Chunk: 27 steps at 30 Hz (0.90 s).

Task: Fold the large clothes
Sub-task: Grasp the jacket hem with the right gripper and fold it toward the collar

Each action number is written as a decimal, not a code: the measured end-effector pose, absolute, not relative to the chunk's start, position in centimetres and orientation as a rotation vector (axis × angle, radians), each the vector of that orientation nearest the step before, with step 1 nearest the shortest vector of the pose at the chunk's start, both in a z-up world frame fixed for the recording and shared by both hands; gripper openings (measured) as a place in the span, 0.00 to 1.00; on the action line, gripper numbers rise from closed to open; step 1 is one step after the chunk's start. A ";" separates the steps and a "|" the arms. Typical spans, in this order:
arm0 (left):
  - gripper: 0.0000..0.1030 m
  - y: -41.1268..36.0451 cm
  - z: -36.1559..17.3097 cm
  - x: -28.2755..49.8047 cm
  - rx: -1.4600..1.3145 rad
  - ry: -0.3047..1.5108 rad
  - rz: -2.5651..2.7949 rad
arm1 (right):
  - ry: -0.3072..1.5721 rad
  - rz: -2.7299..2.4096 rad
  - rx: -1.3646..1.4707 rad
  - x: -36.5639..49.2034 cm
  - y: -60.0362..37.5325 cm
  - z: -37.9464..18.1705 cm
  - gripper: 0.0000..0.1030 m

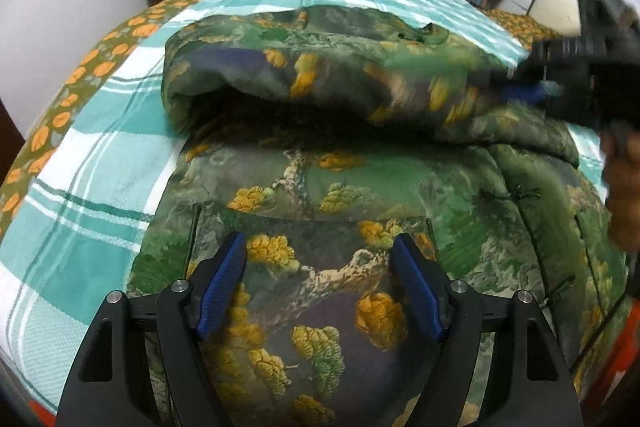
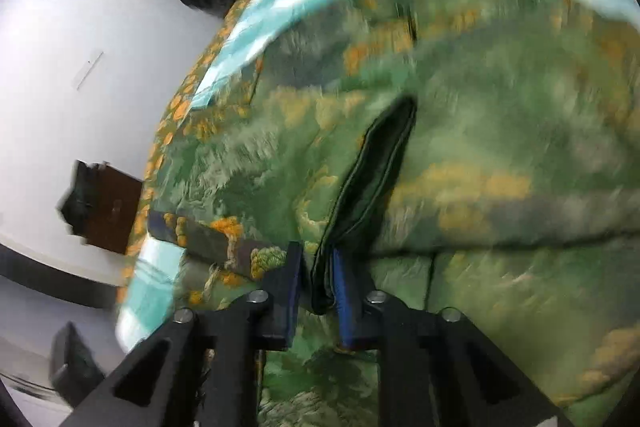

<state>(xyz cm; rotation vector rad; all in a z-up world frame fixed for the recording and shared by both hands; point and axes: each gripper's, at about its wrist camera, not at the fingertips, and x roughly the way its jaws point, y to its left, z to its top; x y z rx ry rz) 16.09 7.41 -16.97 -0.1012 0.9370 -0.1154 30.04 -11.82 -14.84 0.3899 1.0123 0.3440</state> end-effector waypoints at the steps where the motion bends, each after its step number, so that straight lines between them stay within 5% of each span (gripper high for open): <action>1: 0.77 7.4 -16.9 16.1 -0.108 0.933 -0.120 | 0.972 0.334 0.358 30.4 -12.2 -13.7 0.15; 6: 0.77 7.5 -17.0 16.1 -0.127 0.939 -0.133 | 0.868 0.247 0.279 35.1 -15.2 -10.3 0.15; 12: 0.77 7.7 -16.8 16.4 -0.137 0.962 -0.141 | 0.989 0.196 0.220 38.8 -16.4 -15.9 0.15; 17: 0.77 8.9 -13.1 18.3 -0.137 0.962 -0.149 | 1.040 0.218 0.216 36.8 -16.9 -17.7 0.38; 23: 0.80 10.8 -9.1 26.1 -0.131 0.906 -0.102 | 0.836 0.228 0.036 35.6 -15.8 -12.3 0.39; 25: 0.78 11.1 -10.3 29.3 -0.147 0.926 -0.105 | 0.837 0.309 0.080 36.8 -14.9 -11.8 0.38; 27: 0.61 11.4 -12.5 32.3 -0.165 0.955 -0.074 | 0.871 0.333 0.108 38.4 -14.1 -12.9 0.38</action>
